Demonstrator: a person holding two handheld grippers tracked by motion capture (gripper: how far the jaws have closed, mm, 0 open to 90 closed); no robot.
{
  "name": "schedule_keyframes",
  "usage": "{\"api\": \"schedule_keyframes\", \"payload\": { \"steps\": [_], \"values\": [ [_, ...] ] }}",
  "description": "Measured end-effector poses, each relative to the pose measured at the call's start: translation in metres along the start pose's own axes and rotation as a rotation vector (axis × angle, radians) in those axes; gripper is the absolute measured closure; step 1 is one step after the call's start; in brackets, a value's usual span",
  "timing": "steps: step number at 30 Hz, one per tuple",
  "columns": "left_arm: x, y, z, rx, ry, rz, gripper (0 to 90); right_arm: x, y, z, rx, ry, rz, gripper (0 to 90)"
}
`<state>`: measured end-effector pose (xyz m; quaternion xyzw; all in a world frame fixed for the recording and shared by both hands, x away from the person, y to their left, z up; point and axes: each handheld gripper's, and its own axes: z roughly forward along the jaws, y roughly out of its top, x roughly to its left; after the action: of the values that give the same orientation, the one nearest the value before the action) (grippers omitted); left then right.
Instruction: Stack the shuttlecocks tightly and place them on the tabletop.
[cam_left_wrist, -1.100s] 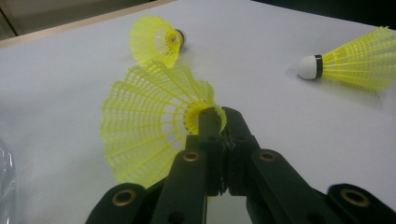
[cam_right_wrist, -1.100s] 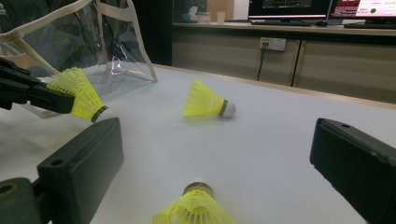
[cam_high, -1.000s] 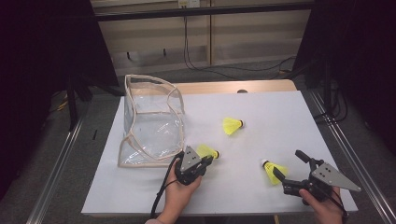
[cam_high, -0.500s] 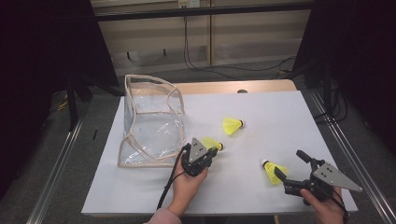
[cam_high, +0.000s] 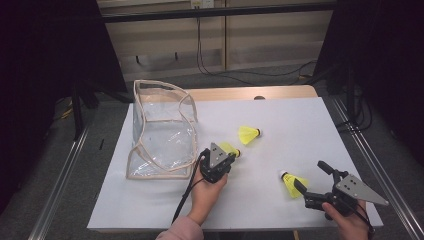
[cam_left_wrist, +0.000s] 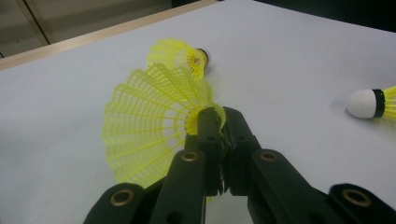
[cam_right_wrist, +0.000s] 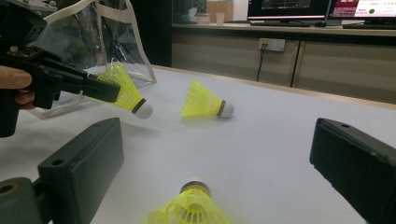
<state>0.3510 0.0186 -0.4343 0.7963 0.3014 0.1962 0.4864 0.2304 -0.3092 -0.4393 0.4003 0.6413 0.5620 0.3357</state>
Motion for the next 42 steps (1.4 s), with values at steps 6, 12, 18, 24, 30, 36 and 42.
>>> {"api": "schedule_keyframes", "payload": {
  "steps": [6, 12, 18, 24, 30, 36, 42],
  "values": [
    [-0.002, 0.004, 0.006, 0.001, 0.015, 0.001, 84.6, 0.0, 0.0, 0.0, -0.001, 0.0, -0.001, 2.8],
    [-0.002, 0.007, 0.012, -0.004, 0.026, 0.004, 82.6, 0.0, 0.0, 0.0, -0.001, 0.001, -0.004, 2.8],
    [-0.004, 0.01, 0.021, -0.005, 0.045, -0.005, 79.1, 0.0, 0.0, 0.0, -0.001, 0.002, -0.003, 2.8],
    [-0.004, 0.011, 0.031, -0.002, 0.053, -0.011, 79.2, -0.001, 0.0, -0.001, -0.001, 0.001, 0.0, 2.7],
    [-0.002, 0.011, 0.034, -0.006, 0.064, -0.013, 80.6, -0.001, 0.0, -0.001, 0.002, 0.002, -0.004, 2.7],
    [0.0, 0.013, 0.034, 0.0, 0.082, 0.009, 82.1, -0.001, 0.0, -0.001, 0.0, 0.002, 0.004, 2.7],
    [0.003, 0.02, 0.033, 0.016, 0.107, 0.045, 83.1, -0.001, 0.0, -0.001, 0.0, 0.002, 0.003, 2.7]
  ]
}}
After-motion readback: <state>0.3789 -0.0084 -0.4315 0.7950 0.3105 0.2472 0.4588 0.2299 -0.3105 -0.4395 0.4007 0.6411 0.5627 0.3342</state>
